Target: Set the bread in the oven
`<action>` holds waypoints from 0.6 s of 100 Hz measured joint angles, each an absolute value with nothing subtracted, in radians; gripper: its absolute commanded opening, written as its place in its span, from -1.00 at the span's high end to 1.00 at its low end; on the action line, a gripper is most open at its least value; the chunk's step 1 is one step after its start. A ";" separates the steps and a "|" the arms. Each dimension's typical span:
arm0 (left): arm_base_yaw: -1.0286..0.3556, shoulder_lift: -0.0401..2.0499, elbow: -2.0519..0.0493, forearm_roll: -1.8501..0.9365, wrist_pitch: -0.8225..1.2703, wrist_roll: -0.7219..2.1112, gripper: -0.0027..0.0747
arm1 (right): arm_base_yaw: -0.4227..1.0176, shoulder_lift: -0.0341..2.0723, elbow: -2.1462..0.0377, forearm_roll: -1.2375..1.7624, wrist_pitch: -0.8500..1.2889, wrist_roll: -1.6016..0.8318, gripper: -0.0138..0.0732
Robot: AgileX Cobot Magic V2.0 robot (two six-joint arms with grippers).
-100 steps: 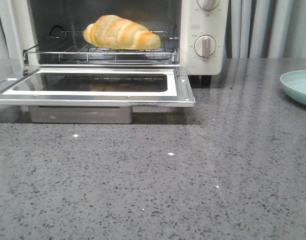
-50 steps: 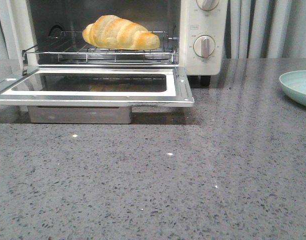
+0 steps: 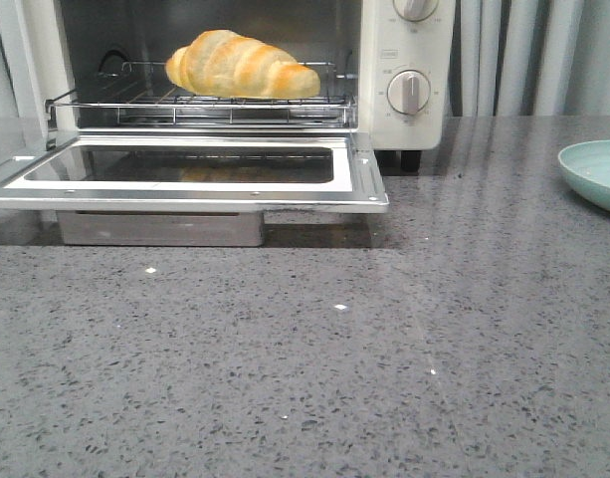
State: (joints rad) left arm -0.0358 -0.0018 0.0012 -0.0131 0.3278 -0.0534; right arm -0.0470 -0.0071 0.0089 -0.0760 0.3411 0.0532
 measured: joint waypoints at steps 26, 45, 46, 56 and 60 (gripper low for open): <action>-0.027 -0.002 0.001 -0.013 0.330 -0.030 0.99 | -0.047 -0.007 0.009 -0.076 0.341 0.053 0.84; -0.027 -0.002 0.001 -0.014 0.330 -0.028 0.99 | -0.047 -0.007 0.009 -0.076 0.341 0.053 0.84; -0.027 -0.002 0.001 -0.014 0.330 -0.028 0.99 | -0.047 -0.007 0.009 -0.076 0.341 0.053 0.84; -0.027 -0.002 0.001 -0.014 0.330 -0.028 0.99 | -0.047 -0.007 0.009 -0.076 0.341 0.053 0.84; -0.027 -0.002 0.001 -0.014 0.330 -0.028 0.99 | -0.047 -0.007 0.009 -0.076 0.341 0.053 0.84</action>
State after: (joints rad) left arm -0.0272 -0.0018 0.0012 -0.0143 0.3302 -0.0282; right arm -0.0470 -0.0071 0.0089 -0.0760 0.3411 0.0532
